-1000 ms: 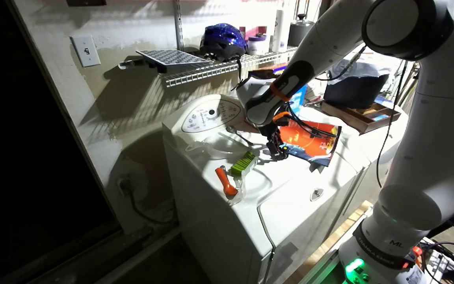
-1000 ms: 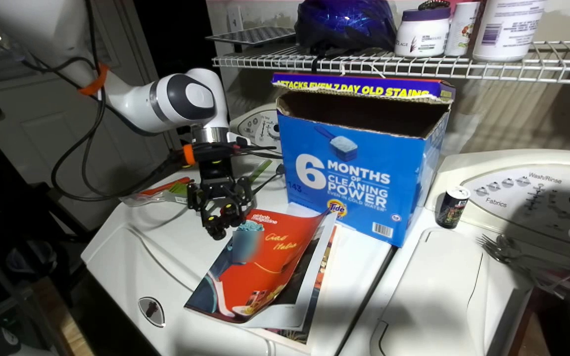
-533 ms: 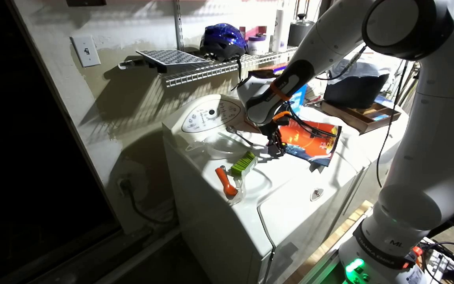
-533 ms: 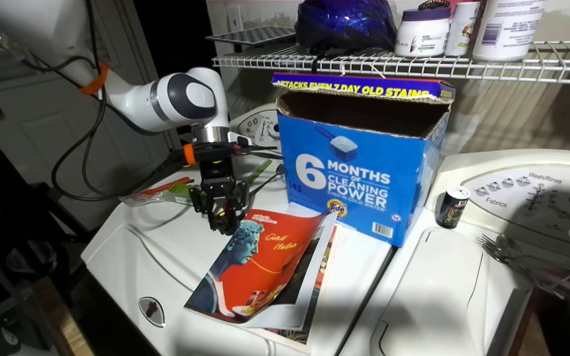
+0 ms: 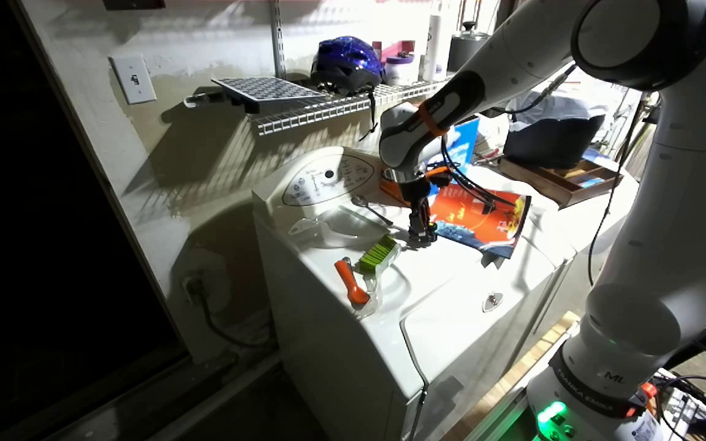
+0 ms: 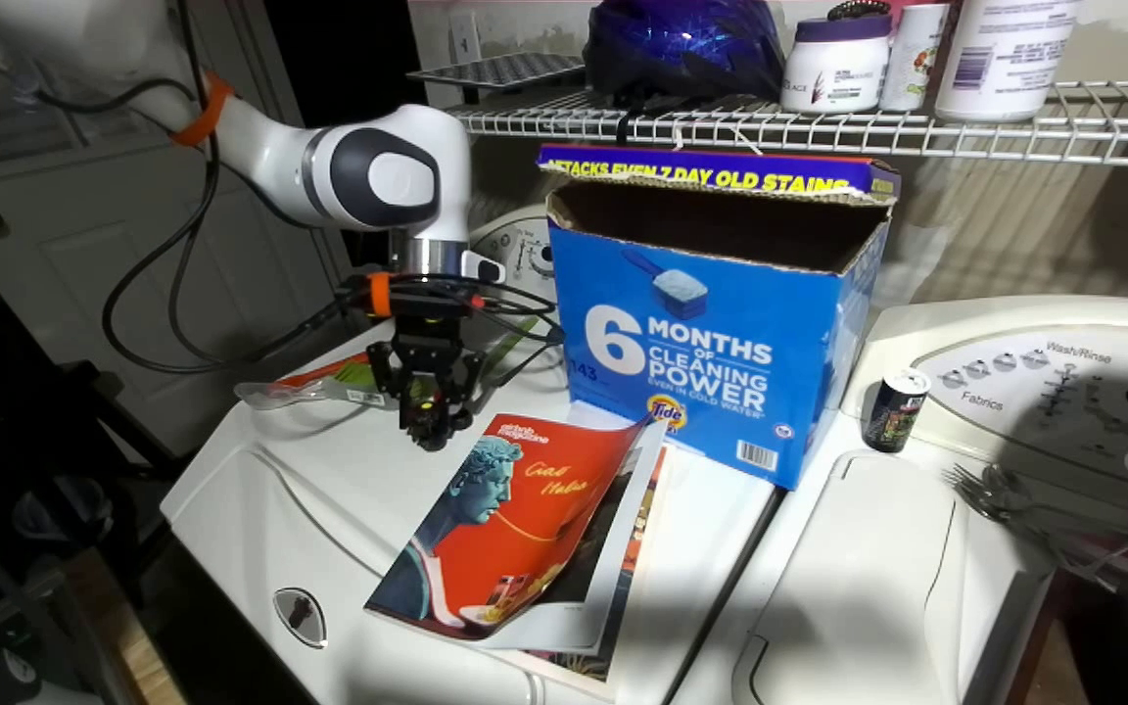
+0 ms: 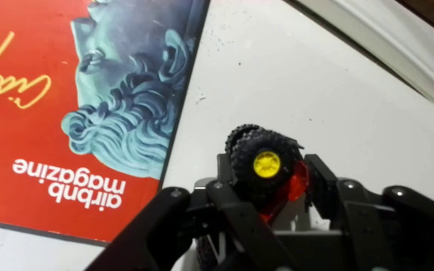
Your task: Place the car upright.
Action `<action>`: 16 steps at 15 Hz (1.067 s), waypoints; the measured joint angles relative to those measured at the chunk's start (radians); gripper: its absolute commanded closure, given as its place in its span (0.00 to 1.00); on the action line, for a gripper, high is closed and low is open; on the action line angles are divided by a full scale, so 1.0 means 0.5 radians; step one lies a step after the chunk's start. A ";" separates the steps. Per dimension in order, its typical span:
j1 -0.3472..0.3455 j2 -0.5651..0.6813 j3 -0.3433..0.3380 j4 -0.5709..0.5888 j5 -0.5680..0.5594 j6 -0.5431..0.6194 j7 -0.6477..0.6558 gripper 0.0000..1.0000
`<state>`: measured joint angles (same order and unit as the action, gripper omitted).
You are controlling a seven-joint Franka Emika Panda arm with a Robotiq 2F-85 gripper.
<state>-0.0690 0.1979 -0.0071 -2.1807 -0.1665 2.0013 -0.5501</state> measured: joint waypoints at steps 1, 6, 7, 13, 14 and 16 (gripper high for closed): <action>-0.018 -0.003 0.001 0.007 0.105 -0.001 -0.082 0.74; -0.084 0.010 0.003 0.024 0.621 -0.066 -0.467 0.74; -0.096 0.016 0.004 0.025 0.715 -0.096 -0.537 0.74; -0.198 0.104 -0.011 0.063 1.157 -0.431 -0.819 0.74; -0.220 0.125 -0.019 0.077 1.211 -0.506 -0.828 0.69; -0.260 0.159 -0.042 0.102 1.310 -0.643 -0.828 0.24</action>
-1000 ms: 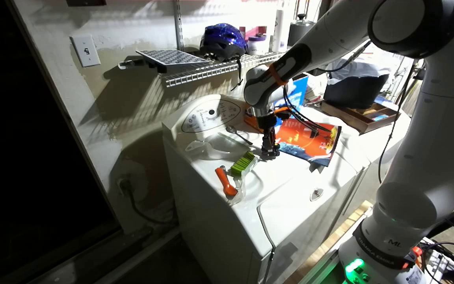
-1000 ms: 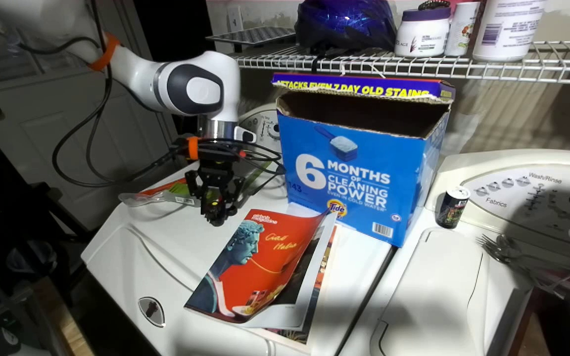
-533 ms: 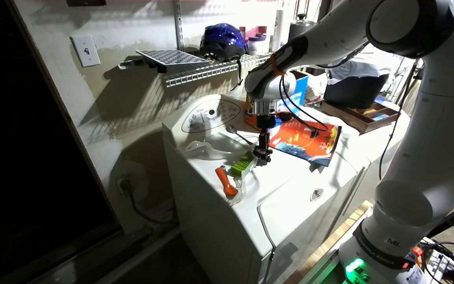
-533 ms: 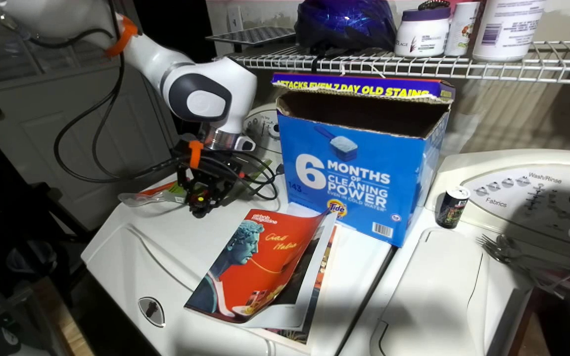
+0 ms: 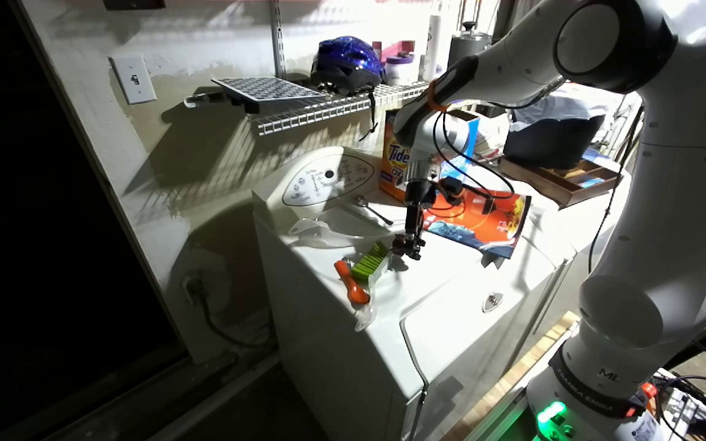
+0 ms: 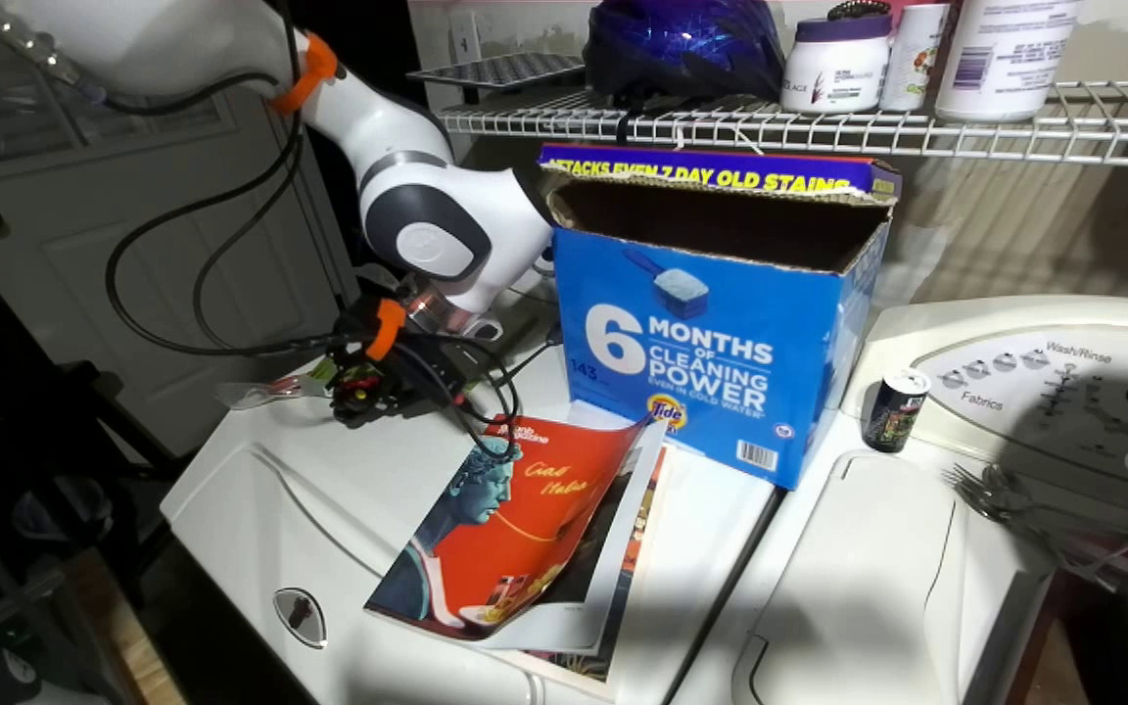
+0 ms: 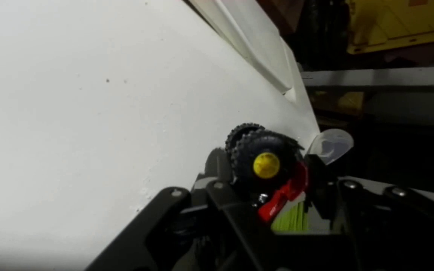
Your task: Place the car upright.
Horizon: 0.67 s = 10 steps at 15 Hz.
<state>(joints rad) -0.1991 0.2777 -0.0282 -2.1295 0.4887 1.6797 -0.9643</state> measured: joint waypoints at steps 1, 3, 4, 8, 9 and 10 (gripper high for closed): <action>-0.015 0.009 -0.013 0.002 0.035 -0.047 0.007 0.17; -0.038 0.020 -0.046 0.004 0.069 -0.092 0.028 0.05; -0.046 0.022 -0.063 0.005 0.074 -0.092 0.041 0.01; -0.064 0.023 -0.118 0.026 0.074 -0.091 0.111 0.00; -0.064 0.023 -0.127 0.035 0.074 -0.090 0.133 0.00; -0.064 0.023 -0.133 0.043 0.073 -0.089 0.153 0.00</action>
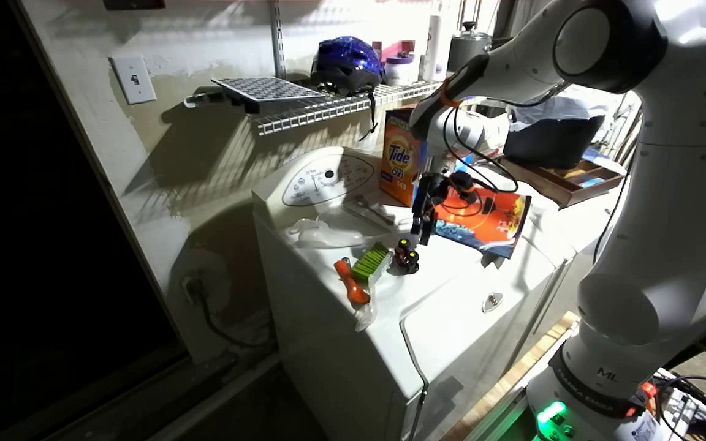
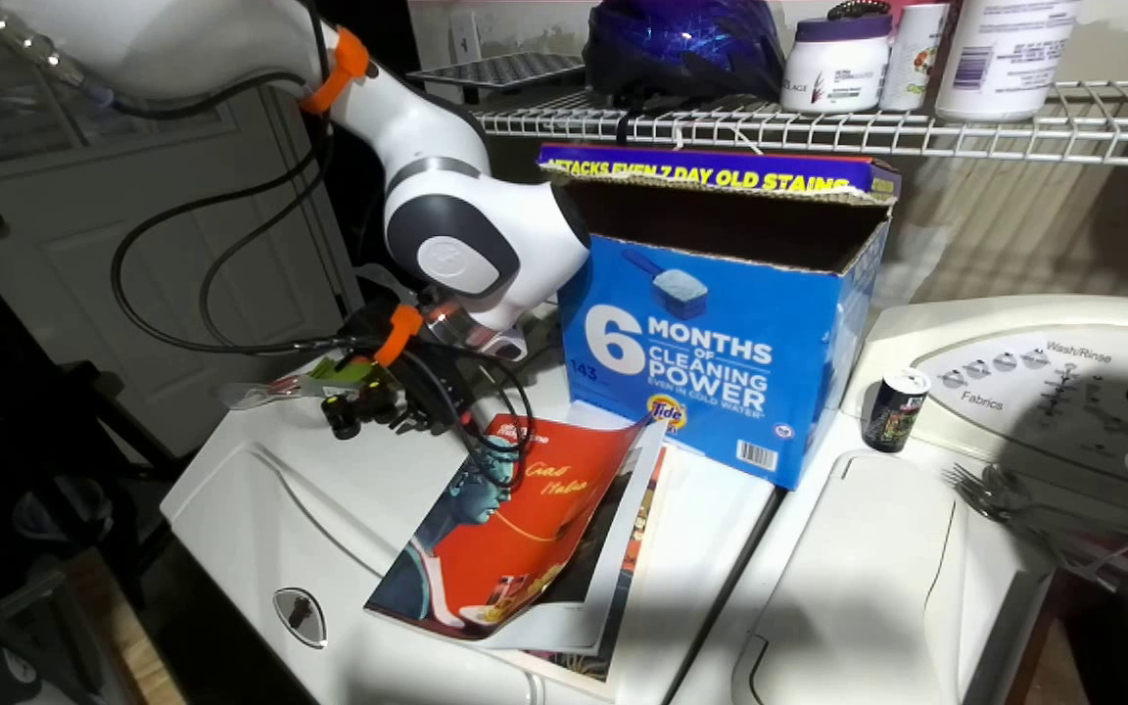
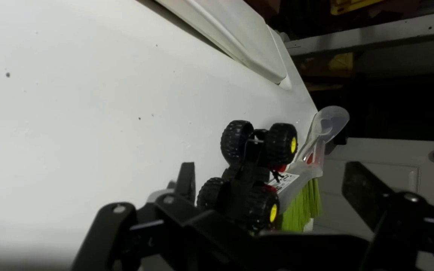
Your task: Place the car upright.
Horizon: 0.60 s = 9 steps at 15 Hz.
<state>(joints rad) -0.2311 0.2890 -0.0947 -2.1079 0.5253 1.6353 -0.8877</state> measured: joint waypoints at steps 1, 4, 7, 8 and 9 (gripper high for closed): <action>0.000 -0.002 -0.002 0.009 -0.004 0.008 0.023 0.00; 0.025 -0.049 0.000 0.022 -0.073 0.087 0.069 0.00; 0.094 -0.141 0.012 0.022 -0.276 0.154 0.181 0.00; 0.120 -0.169 0.018 0.022 -0.325 0.164 0.221 0.00; 0.138 -0.189 0.022 0.022 -0.349 0.167 0.245 0.00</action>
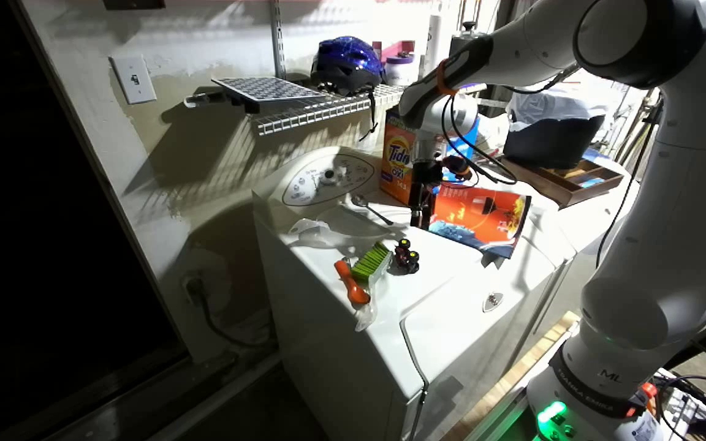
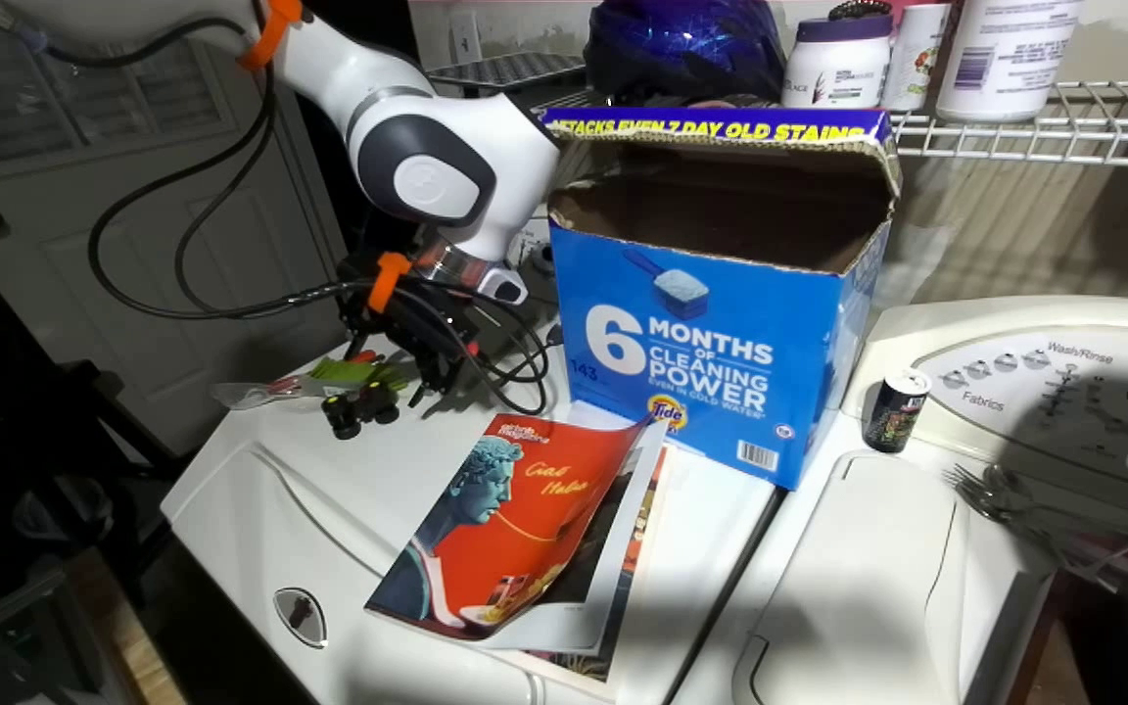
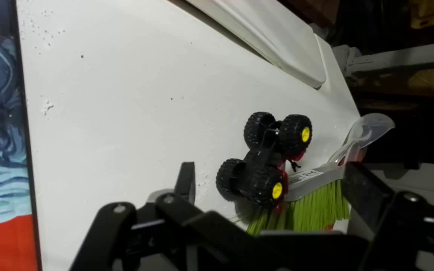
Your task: Place the car upright.
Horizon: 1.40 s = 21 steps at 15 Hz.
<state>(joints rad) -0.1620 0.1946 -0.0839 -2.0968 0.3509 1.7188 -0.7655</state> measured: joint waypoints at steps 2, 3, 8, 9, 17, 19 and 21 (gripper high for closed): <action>0.012 -0.012 0.004 0.000 -0.014 0.001 0.018 0.00; 0.011 -0.011 0.003 -0.001 -0.016 0.002 0.019 0.00; -0.033 -0.044 -0.049 -0.060 -0.016 0.059 0.020 0.00; -0.038 -0.065 -0.057 -0.094 -0.016 0.091 0.021 0.00; 0.018 -0.343 -0.033 -0.388 0.039 0.424 0.176 0.00; 0.069 -0.380 -0.004 -0.432 0.039 0.545 0.262 0.00; 0.121 -0.387 0.031 -0.459 0.030 0.658 0.377 0.00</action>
<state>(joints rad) -0.1013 0.0012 -0.0682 -2.3262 0.3659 2.0477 -0.5772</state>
